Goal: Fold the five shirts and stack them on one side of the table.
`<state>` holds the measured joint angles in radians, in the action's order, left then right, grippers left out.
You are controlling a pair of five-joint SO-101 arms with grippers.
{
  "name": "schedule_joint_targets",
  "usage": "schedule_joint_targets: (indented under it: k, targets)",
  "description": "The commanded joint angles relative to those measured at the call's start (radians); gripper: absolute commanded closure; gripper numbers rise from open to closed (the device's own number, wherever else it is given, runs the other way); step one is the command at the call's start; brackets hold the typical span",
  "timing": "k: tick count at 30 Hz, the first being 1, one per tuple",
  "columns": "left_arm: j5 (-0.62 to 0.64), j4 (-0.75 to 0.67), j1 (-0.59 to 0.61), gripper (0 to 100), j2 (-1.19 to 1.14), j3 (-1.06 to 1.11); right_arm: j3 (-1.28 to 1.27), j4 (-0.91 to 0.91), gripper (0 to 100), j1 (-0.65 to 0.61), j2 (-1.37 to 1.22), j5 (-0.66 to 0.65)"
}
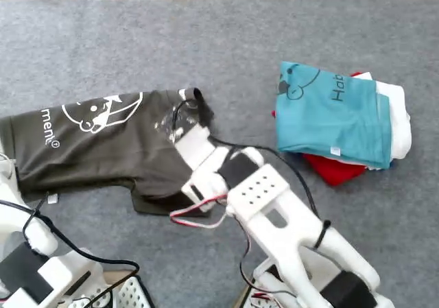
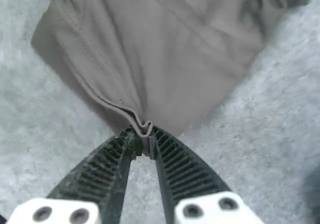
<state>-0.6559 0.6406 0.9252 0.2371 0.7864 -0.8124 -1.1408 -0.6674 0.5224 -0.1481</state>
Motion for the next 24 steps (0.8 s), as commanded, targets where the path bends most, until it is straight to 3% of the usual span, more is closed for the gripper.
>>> schedule_joint_targets:
  k: [1,10,24]
  targets:
    - [-0.081,0.020,-0.005,97,0.035,-0.008,-0.068,0.034,98.5,-0.008,0.044,-0.017]
    - [-0.190,0.018,-0.004,97,0.035,0.053,-0.245,0.239,98.2,-0.006,0.047,-0.018]
    - [-0.219,0.009,0.018,97,0.034,0.050,-0.249,0.255,98.2,-0.008,0.041,-0.018]
